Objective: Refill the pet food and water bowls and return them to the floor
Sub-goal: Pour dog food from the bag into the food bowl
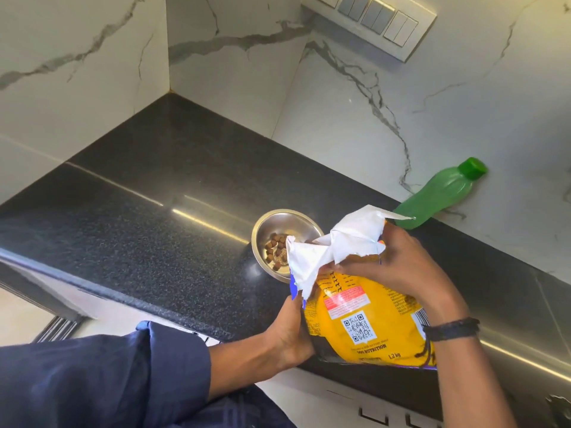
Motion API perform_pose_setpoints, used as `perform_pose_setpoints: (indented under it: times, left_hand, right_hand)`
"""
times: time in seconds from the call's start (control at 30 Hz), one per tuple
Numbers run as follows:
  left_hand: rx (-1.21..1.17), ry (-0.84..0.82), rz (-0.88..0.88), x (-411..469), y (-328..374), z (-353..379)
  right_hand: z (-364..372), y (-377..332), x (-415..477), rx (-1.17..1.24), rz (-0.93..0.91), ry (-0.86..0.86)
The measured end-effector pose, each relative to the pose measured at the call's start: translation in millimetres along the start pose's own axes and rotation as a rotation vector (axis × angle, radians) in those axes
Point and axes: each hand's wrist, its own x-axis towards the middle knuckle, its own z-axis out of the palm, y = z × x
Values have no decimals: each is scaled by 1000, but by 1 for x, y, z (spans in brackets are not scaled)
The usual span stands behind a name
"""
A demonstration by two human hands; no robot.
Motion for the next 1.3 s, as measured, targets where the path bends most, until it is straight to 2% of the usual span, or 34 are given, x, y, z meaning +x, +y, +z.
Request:
perform_pose_setpoints:
  times: [0.23,0.37,0.63,0.9,1.07,1.3]
  left_hand:
    - [-139,9,-51,1,2,-4]
    - [-138,12,-45,-2,4,0]
    - [-154,39,-78,3,2,-2]
    - [-160,48,-83,5,1,-3]
    - [-129,65,-99,5,2,-5]
    - [-111,64,-132,7,1,-6]
  right_hand:
    - [7,-2,18,6,121,-86]
    - [13,3,25,-27,181,-118]
    - [14,5,29,-27,226,-79]
    - [12,6,27,-47,196,-82]
    - [15,6,27,-13,269,-102]
    - [18,7,29,7,248,-168]
